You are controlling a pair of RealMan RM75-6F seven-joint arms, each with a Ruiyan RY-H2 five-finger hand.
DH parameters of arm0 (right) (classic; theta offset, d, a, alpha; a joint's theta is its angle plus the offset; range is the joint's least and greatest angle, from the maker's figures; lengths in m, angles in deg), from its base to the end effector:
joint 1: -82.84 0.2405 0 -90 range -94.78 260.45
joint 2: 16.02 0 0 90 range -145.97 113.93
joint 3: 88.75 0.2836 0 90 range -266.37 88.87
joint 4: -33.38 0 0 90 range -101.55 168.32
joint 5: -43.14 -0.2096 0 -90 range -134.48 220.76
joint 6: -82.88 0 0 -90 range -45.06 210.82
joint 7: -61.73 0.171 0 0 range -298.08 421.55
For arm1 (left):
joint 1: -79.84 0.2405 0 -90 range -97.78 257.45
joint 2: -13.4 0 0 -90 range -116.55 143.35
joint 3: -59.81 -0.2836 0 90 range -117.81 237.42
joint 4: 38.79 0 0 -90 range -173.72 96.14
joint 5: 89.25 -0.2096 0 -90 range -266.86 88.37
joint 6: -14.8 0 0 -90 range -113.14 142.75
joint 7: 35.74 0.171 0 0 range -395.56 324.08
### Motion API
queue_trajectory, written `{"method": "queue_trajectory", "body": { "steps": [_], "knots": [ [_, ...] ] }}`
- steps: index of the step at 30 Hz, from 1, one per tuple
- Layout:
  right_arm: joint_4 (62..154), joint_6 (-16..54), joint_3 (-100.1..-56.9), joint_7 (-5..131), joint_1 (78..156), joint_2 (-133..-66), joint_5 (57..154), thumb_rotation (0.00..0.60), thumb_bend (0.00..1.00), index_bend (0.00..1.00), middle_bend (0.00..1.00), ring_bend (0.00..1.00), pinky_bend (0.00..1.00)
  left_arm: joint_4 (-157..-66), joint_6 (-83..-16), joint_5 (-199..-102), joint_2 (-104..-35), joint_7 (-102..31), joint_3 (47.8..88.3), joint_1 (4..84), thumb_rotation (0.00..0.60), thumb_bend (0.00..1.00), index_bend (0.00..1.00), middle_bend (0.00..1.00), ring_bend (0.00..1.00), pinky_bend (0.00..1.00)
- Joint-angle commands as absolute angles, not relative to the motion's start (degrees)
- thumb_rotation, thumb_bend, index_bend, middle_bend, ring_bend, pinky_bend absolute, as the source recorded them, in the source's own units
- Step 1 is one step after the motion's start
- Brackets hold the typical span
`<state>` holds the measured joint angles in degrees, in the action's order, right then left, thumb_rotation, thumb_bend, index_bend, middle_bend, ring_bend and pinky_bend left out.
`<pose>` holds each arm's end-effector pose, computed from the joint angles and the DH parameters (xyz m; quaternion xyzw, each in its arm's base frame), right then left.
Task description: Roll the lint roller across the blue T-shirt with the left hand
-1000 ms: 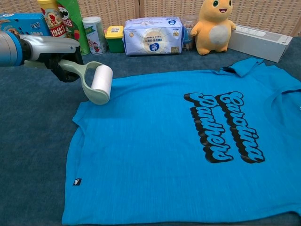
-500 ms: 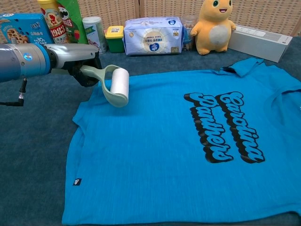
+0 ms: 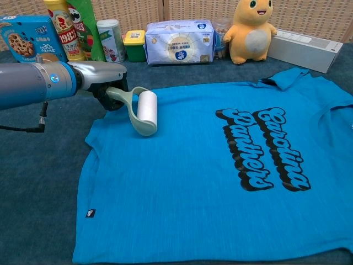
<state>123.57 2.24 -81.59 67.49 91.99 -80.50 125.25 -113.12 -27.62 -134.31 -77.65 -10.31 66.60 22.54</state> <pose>-0.3329 -0.2516 0.1785 0.5711 -0.4035 0.4243 0.5753 -0.1435 0.4395 -0.0573 -0.7905 -0.3767 -0.2610 0.4063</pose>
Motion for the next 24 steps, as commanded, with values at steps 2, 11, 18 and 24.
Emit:
{"method": "queue_trajectory", "body": {
  "steps": [2,11,18,24],
  "knots": [
    [123.60,2.22,-81.50,67.85,91.93,-80.30,125.09,0.600,0.00,0.08,0.00,0.00,0.00,-111.71,-27.69,-132.72,-79.32,-8.94,66.55,21.72,0.600,0.97,1.00,0.86,0.87,0.99],
    [123.65,2.16,-81.35,68.72,91.87,-79.93,124.98,0.600,0.00,0.08,0.00,0.00,0.00,-110.87,-27.75,-130.39,-81.49,-6.91,67.28,20.10,0.600,0.97,1.00,0.86,0.87,0.99],
    [123.83,1.90,-81.25,69.48,91.72,-79.49,125.00,0.600,0.00,0.08,0.00,0.00,0.00,-109.27,-26.94,-126.92,-83.55,-3.71,67.69,17.50,0.600,0.97,1.00,0.86,0.87,0.99],
    [123.94,1.74,-81.10,70.03,91.60,-79.17,124.86,0.600,0.00,0.08,0.00,0.00,0.00,-107.84,-26.23,-124.56,-85.38,-2.35,68.48,15.43,0.600,0.97,1.00,0.86,0.87,0.99]
  ]
}}
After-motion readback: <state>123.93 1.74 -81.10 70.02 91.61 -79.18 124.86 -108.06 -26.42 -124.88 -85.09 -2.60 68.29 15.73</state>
